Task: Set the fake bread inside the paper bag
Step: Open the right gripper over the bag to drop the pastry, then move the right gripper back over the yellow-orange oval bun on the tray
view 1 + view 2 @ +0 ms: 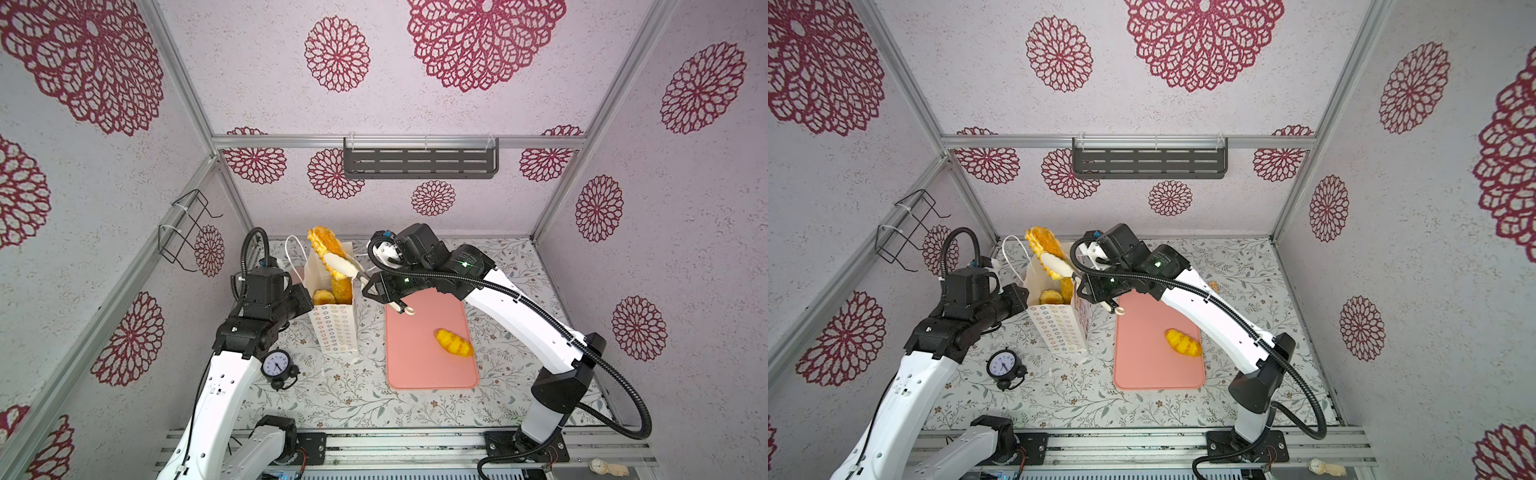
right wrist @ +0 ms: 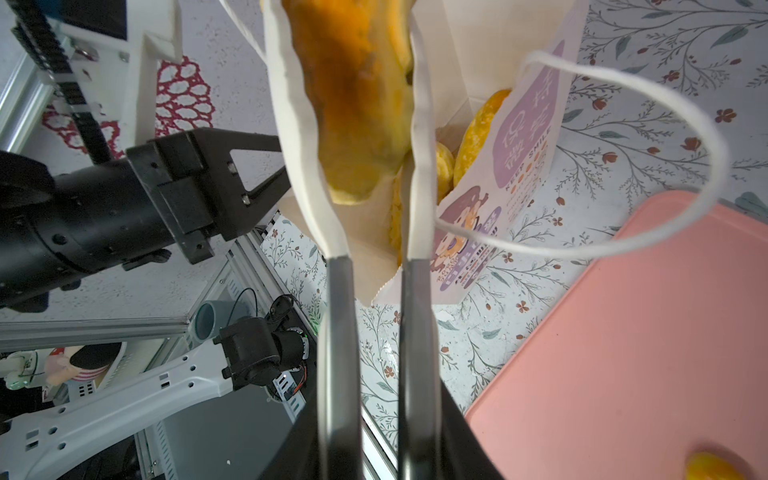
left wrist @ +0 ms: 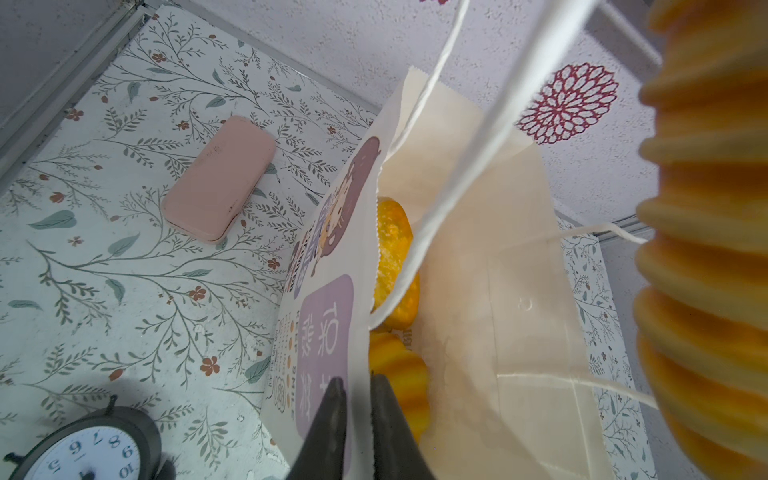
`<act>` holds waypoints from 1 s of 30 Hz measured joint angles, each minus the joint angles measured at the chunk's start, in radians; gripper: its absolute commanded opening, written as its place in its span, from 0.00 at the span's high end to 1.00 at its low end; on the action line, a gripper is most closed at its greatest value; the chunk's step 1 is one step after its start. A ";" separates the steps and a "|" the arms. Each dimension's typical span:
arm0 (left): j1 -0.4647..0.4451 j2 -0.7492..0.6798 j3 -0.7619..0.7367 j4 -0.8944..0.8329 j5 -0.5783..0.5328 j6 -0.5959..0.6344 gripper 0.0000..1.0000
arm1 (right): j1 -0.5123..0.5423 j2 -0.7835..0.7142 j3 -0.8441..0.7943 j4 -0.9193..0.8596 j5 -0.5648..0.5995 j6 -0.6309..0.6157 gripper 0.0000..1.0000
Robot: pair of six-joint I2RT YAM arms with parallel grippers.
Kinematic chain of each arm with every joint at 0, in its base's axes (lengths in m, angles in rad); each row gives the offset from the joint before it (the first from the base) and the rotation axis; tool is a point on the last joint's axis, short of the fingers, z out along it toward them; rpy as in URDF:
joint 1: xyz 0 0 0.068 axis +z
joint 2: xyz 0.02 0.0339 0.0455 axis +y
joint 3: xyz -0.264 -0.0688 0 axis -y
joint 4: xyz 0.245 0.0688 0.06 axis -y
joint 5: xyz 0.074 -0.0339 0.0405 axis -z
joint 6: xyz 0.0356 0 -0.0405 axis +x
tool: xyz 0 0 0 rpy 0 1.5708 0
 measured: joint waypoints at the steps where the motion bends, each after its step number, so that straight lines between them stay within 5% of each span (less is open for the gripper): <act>1: 0.000 0.000 0.000 0.000 0.000 0.000 0.84 | 0.002 0.000 0.000 -0.001 0.006 0.000 0.63; 13: 0.000 0.000 0.000 0.000 0.000 0.000 0.84 | 0.008 0.002 0.000 -0.009 0.037 0.005 0.51; 30: 0.000 0.000 0.000 0.000 0.001 0.001 0.81 | 0.007 -0.008 0.000 -0.015 0.093 0.005 0.53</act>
